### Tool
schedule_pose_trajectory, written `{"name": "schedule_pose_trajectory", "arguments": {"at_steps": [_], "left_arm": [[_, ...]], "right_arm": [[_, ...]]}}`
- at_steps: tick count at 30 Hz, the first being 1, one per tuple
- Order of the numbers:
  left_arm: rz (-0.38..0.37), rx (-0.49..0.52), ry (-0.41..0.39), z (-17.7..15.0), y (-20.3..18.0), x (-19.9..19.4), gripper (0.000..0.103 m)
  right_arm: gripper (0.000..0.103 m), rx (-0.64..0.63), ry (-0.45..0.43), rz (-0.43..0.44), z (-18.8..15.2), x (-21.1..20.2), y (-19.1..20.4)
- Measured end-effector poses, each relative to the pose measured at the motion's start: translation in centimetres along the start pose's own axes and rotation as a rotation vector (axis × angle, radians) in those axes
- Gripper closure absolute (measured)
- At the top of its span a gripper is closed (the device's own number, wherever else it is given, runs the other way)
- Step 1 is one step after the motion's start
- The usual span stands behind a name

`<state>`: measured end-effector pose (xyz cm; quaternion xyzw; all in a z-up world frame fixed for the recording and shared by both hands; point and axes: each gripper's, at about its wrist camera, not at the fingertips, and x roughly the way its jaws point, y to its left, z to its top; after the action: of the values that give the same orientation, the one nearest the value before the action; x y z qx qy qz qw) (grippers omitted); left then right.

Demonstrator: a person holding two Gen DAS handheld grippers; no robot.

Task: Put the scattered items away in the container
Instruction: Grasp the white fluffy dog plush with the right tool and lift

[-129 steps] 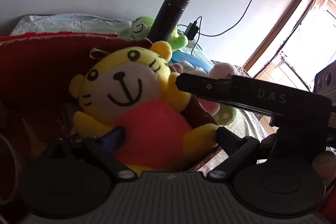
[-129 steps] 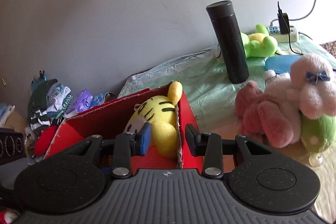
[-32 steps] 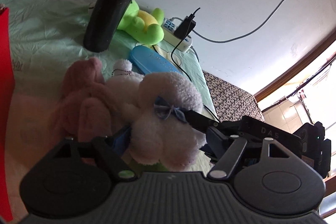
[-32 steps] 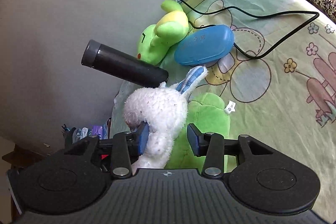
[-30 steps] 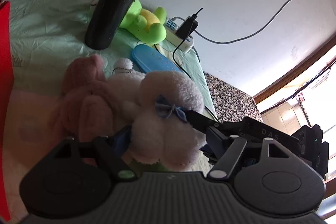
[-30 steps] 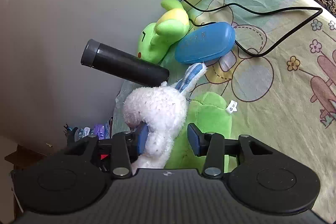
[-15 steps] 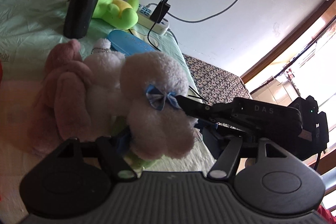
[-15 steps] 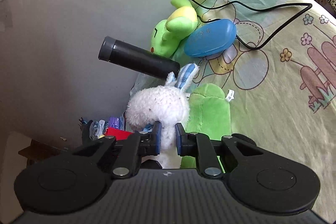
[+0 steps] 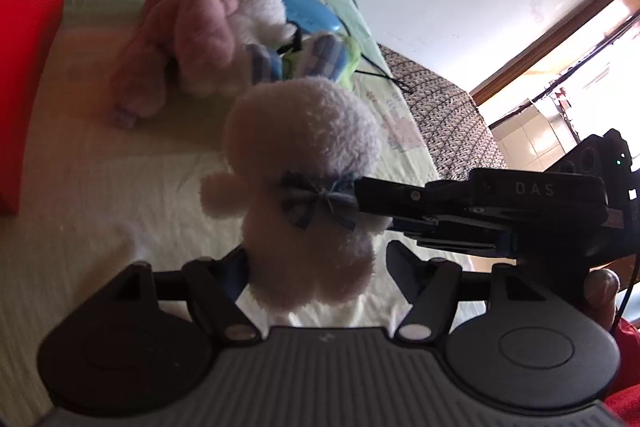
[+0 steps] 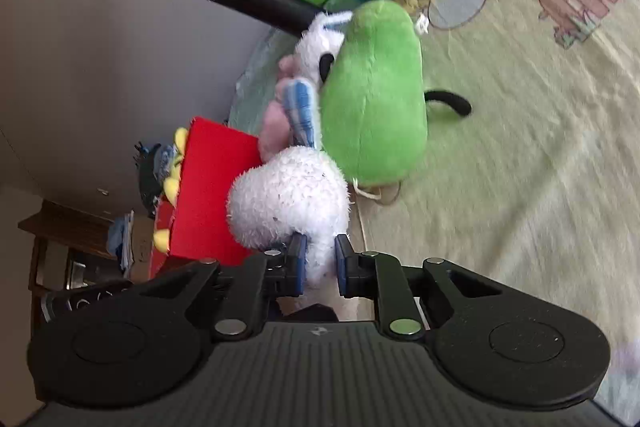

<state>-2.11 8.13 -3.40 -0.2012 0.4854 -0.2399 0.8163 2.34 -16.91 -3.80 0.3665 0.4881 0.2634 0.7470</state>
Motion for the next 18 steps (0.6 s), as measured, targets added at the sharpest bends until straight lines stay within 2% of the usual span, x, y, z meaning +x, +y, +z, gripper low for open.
{"name": "schedule_pose_trajectory", "arguments": {"at_steps": [3,10,11,12,13,18], "left_arm": [[0.030,-0.024,0.003,-0.3,0.8,0.5,0.034],[0.124,0.054,-0.026,-0.4,0.4,1.3,0.031],[0.138,0.066,-0.035,-0.4,0.3,1.4,0.030],[0.148,0.077,-0.042,-0.5,0.3,1.5,0.030],[0.153,0.086,-0.046,-0.6,0.2,1.6,0.030],[0.189,0.183,-0.064,-1.2,-0.3,2.0,0.027]], "right_arm": [[0.082,-0.060,0.030,-0.056,-0.5,1.1,0.9],[0.072,-0.143,0.057,-0.133,-0.9,3.0,2.3],[0.068,-0.135,0.052,-0.146,-0.8,3.1,2.1],[0.056,-0.122,0.049,-0.162,-0.7,3.3,1.8],[0.052,-0.109,0.049,-0.172,-0.6,3.3,1.5],[0.052,-0.066,0.062,-0.168,-0.8,3.6,0.7]]}}
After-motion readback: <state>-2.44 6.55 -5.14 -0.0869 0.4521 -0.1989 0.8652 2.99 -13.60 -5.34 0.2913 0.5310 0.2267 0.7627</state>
